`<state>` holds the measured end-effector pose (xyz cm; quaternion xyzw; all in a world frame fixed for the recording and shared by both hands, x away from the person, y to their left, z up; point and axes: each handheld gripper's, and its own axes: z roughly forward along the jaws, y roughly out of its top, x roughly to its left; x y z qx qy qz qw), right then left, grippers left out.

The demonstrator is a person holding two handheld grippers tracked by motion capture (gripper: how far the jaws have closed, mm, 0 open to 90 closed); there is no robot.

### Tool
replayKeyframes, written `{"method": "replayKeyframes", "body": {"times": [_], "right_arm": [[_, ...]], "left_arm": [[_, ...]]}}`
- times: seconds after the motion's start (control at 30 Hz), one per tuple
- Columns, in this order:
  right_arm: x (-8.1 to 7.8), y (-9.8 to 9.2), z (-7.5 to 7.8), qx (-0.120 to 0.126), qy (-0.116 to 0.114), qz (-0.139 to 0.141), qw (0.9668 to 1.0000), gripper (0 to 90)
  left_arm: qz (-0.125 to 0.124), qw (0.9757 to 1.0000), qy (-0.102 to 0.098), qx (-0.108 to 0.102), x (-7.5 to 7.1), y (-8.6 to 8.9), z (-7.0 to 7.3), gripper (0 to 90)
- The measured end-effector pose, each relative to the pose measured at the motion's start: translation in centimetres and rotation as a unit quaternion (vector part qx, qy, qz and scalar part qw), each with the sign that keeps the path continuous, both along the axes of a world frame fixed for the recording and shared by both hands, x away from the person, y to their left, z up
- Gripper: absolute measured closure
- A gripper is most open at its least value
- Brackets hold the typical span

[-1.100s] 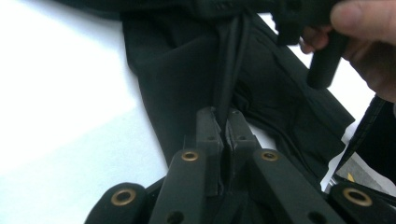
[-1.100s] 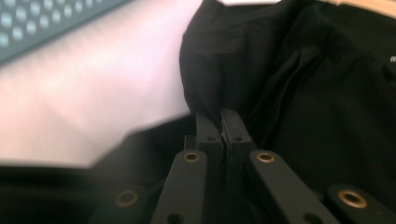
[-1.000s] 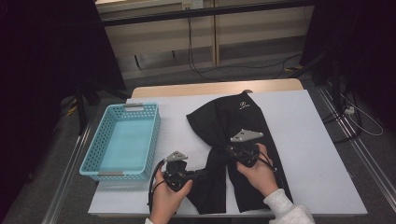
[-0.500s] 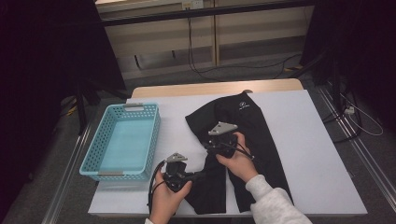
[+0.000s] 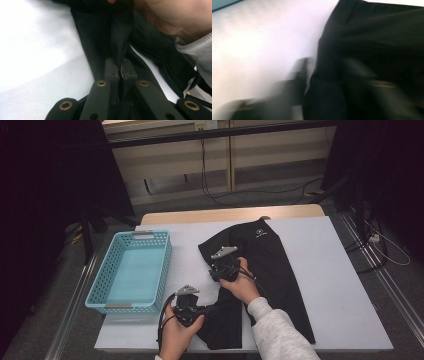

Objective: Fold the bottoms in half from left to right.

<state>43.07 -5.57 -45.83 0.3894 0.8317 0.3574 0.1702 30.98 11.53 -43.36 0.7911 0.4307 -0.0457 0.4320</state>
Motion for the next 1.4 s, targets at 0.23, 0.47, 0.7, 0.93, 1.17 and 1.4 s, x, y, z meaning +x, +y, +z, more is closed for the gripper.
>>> {"method": "replayKeyframes", "body": {"times": [0.23,0.47,0.7,0.93,1.17,1.4], "right_arm": [[0.9,-1.7,1.7,0.039,0.004,-0.029,0.9988,87.6],[1.3,-6.5,6.3,0.116,-0.040,-0.076,0.9895,88.0],[1.8,-13.9,10.3,0.137,-0.082,-0.168,0.9729,88.3],[1.3,-19.4,10.7,0.100,-0.070,-0.211,0.9700,37.9],[-2.5,-18.3,8.6,0.075,-0.055,-0.141,0.9856,27.3],[-7.8,-18.1,6.4,0.064,-0.052,-0.115,0.9899,24.3]], "left_arm": [[-0.008,0.9998,-0.011,-0.016,-0.2,-0.6,0.7,86.5],[-0.034,0.9978,-0.017,-0.055,-0.4,-3.1,2.3,86.7],[-0.081,0.9897,-0.046,-0.109,0.7,-9.2,6.1,86.6],[-0.072,0.9912,-0.073,-0.085,1.9,-10.7,6.6,42.9],[-0.053,0.9933,-0.102,-0.015,2.5,-7.1,5.2,27.2],[-0.052,0.9937,-0.098,0.012,2.8,-3.6,3.6,23.8]]}}
